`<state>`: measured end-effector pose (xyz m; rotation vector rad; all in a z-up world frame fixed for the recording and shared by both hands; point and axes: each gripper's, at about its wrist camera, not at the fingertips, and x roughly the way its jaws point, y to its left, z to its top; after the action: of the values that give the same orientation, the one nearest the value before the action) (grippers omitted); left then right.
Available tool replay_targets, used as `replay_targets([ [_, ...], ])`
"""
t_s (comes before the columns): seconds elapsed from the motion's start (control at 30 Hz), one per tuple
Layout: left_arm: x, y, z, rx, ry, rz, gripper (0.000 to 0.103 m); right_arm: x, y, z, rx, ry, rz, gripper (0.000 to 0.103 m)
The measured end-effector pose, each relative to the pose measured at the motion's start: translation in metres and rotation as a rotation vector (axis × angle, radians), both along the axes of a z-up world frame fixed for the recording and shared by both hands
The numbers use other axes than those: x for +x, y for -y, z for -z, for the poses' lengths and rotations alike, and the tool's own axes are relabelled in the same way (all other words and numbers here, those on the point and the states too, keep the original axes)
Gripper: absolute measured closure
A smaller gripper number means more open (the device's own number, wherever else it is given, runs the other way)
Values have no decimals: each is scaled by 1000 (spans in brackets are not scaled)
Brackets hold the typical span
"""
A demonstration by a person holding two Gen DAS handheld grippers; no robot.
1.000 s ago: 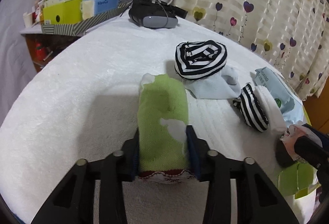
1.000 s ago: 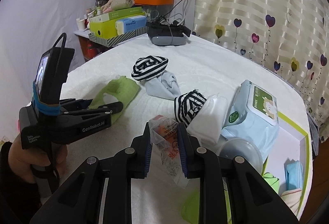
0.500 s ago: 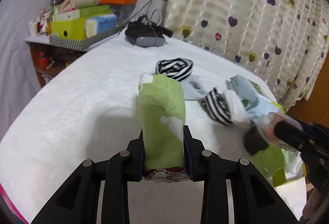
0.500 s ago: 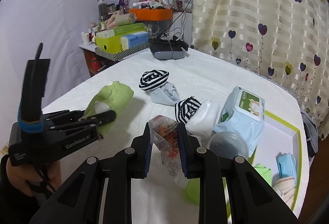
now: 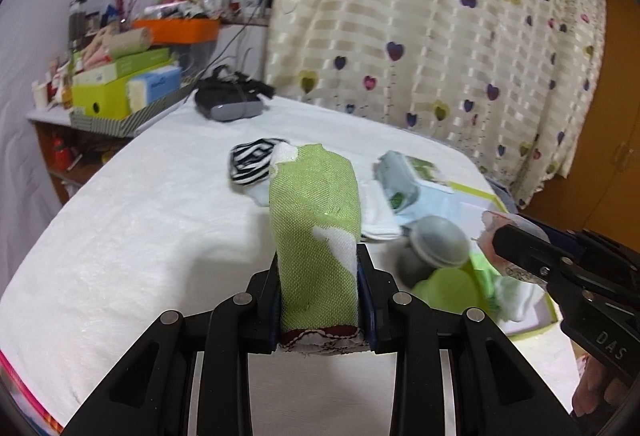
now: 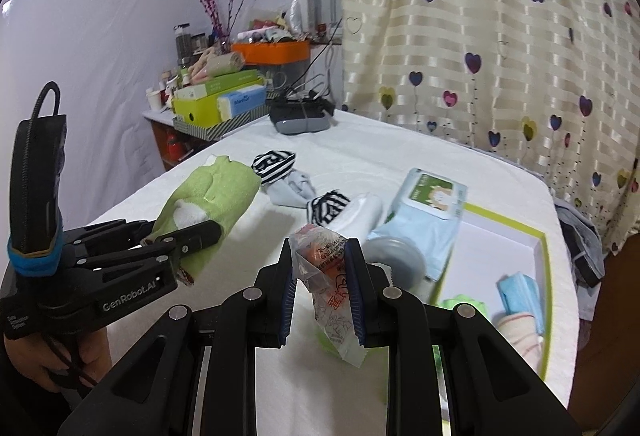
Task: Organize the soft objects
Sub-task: 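Carry the green towel and orange-item bag over the white box with both grippers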
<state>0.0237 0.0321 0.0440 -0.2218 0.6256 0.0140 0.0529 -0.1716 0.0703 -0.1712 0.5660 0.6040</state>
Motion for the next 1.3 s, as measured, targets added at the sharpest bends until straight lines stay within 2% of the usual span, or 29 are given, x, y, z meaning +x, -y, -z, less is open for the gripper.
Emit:
replay_targets([
  [0.6,-3,75,-16,-1,36,180,74,0,90,-3,52,1,188,79],
  [0.93,1,101,-18,-9,33,254,74,4,113,0,56,-5,238,79],
  [1.3,5,123,-8,-5,4,331,73,12,136,36,30,-97,276,79],
])
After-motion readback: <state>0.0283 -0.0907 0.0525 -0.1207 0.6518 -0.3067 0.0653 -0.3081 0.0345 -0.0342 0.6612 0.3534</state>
